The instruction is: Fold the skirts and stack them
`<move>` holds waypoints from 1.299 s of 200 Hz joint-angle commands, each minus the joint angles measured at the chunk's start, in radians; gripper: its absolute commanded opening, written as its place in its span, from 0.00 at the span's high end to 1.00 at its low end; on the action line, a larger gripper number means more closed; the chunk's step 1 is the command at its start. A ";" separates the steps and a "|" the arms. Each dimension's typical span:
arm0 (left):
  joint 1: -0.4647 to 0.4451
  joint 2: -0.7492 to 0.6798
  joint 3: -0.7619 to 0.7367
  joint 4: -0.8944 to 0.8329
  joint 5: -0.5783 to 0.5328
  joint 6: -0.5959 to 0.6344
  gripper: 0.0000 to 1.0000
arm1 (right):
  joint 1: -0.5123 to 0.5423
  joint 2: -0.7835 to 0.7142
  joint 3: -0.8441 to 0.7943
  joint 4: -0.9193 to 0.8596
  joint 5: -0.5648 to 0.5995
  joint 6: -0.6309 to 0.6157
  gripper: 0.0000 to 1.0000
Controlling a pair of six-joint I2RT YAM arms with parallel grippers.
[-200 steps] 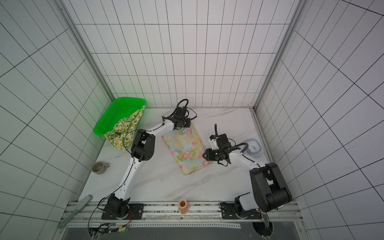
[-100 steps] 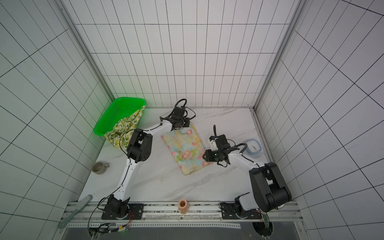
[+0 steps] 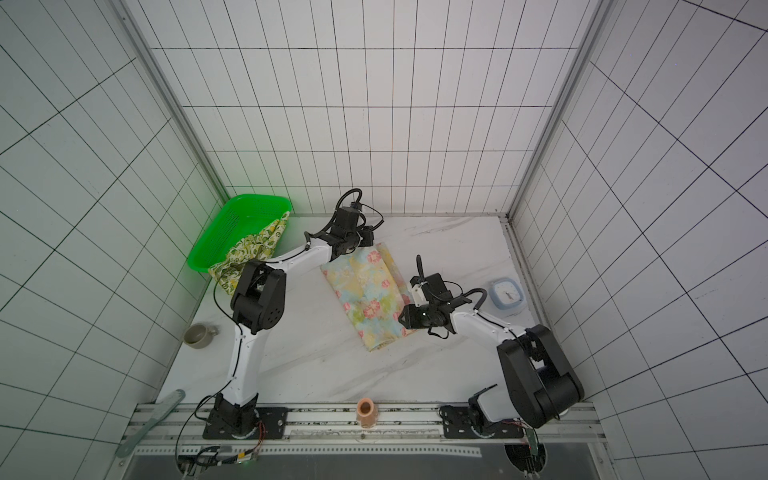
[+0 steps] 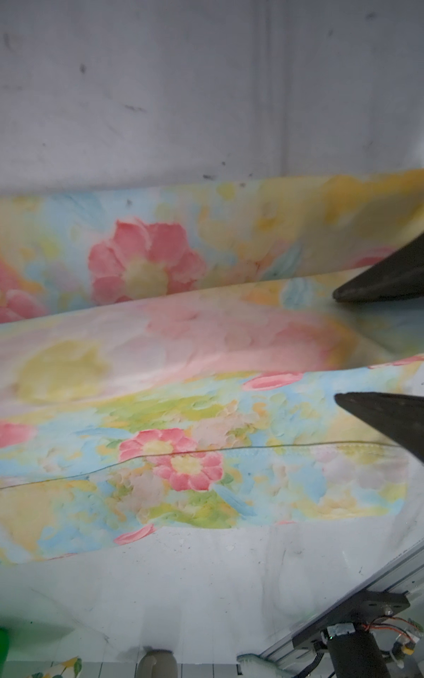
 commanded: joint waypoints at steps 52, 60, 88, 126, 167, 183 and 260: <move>0.068 -0.163 -0.103 0.121 0.029 -0.073 1.00 | 0.029 -0.130 0.060 -0.102 0.060 -0.026 1.00; 0.082 -0.185 -0.110 0.127 0.033 -0.082 1.00 | 0.029 -0.148 0.093 -0.135 0.069 -0.041 1.00; 0.139 -0.277 -0.131 0.143 0.055 -0.112 1.00 | 0.029 -0.189 0.227 -0.249 0.114 -0.080 1.00; 0.212 -0.419 -0.156 0.144 0.072 -0.145 1.00 | 0.028 -0.215 0.422 -0.373 0.158 -0.133 1.00; 0.265 -0.534 -0.153 0.109 0.090 -0.152 1.00 | 0.029 -0.222 0.612 -0.465 0.180 -0.146 1.00; 0.286 -0.562 -0.144 0.103 0.091 -0.158 1.00 | 0.029 -0.226 0.664 -0.474 0.173 -0.142 1.00; 0.316 -0.408 0.166 0.018 0.131 -0.212 1.00 | -0.038 -0.136 0.848 -0.538 0.256 -0.193 1.00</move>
